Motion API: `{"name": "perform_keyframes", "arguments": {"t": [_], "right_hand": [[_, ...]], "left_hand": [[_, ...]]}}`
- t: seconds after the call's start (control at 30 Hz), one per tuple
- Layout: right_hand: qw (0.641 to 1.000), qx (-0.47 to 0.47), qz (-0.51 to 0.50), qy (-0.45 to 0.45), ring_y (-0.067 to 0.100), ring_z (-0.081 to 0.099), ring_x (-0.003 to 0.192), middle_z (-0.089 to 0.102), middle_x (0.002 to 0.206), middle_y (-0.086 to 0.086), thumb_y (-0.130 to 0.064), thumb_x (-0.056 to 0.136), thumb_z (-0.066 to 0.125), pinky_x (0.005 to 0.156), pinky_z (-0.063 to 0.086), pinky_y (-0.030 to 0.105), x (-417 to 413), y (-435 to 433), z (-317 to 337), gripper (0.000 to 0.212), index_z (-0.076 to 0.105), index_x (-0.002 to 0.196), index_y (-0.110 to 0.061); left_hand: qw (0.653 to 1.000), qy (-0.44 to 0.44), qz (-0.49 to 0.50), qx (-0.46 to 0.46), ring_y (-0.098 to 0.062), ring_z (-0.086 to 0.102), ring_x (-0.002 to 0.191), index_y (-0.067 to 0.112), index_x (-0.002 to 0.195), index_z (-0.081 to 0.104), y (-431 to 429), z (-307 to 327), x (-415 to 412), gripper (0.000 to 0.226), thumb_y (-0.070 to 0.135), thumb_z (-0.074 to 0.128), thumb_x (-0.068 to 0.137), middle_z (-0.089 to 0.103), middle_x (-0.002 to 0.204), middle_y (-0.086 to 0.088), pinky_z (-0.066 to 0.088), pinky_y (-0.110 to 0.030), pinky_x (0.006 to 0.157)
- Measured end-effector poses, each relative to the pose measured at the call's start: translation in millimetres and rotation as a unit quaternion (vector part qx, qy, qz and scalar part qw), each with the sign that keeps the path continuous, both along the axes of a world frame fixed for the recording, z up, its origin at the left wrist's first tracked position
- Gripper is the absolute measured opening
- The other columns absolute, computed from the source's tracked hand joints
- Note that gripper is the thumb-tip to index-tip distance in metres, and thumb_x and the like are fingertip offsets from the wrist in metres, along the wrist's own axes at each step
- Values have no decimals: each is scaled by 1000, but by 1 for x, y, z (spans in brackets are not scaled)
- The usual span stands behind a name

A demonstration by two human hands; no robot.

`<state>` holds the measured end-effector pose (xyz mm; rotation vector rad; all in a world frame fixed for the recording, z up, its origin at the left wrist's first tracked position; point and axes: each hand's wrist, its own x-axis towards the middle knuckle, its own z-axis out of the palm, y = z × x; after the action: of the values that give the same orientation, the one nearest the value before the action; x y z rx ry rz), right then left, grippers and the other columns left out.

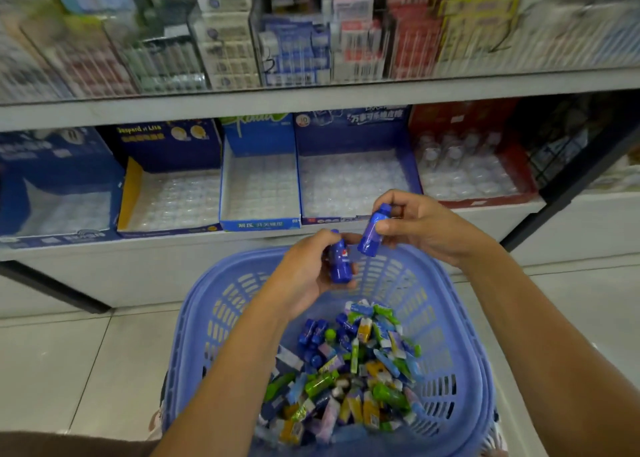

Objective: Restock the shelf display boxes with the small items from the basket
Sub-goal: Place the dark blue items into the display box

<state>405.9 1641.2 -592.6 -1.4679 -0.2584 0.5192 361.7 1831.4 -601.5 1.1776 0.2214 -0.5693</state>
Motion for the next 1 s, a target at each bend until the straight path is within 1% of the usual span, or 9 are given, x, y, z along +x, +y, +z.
{"name": "perform_keyframes", "arguments": {"t": [0.13,0.2,0.33,0.4,0.5,0.6,0.8,0.9,1.0], "right_hand": [[996,-37,-53,-57,9,55,50,63,60,-2,-26,68,70,49,47,19,10,-3,15,24,52,78,-14],[992,-69,-73,-78,9,54,48,63,59,-2,-37,64,73,48,46,18,14,-4,20,32,54,77,-15],[993,-29,-92,-65,10,59,54,67,68,1,-45,67,69,51,48,18,23,-12,28,34,61,79,-15],[992,-19,-104,-62,10,62,58,69,73,1,-44,64,71,54,50,18,27,-18,32,32,67,81,-17],[991,-44,-104,-69,9,66,63,73,78,1,-38,60,75,58,53,17,34,-28,36,28,74,85,-26],[994,-28,-82,-73,10,67,65,73,87,1,-33,65,74,59,53,18,40,-34,38,32,72,96,-28],[995,13,-92,-44,10,66,66,71,82,-1,-23,71,70,55,51,18,52,-43,37,30,64,99,-17],[986,-75,-126,-84,11,66,66,70,81,4,-14,77,70,60,54,18,59,-46,38,30,64,106,-17],[943,-208,-210,-156,5,65,67,66,78,0,-6,79,72,70,55,22,74,-48,37,25,66,103,-12]], "left_hand": [[995,-64,-57,52,-9,38,45,14,89,63,-12,3,11,21,30,51,95,44,58,3,32,-19,41],[986,-125,-82,75,-8,37,48,23,80,70,-16,3,16,22,44,63,83,40,61,4,33,-19,43],[984,-148,-63,74,-10,38,49,26,73,71,-21,5,31,20,46,72,67,41,57,5,37,-19,46],[978,-168,-50,115,-11,37,49,22,80,70,-23,3,40,29,47,72,65,41,54,4,38,-19,47],[960,-217,-48,172,-12,36,49,26,78,70,-27,5,53,21,46,70,71,40,54,2,38,-19,47],[969,-207,-96,98,-10,37,48,21,74,65,-29,11,68,25,45,67,71,42,59,2,36,-19,45],[981,-104,-163,-10,-6,35,46,-2,109,59,-36,14,94,48,35,60,79,45,59,5,28,-16,40],[988,-91,-95,84,-8,38,42,5,96,65,-45,13,104,31,35,61,87,47,58,1,29,-17,36],[955,-146,-24,256,-13,45,41,7,93,66,-50,5,117,32,38,57,92,53,56,-1,37,-20,39]]}}
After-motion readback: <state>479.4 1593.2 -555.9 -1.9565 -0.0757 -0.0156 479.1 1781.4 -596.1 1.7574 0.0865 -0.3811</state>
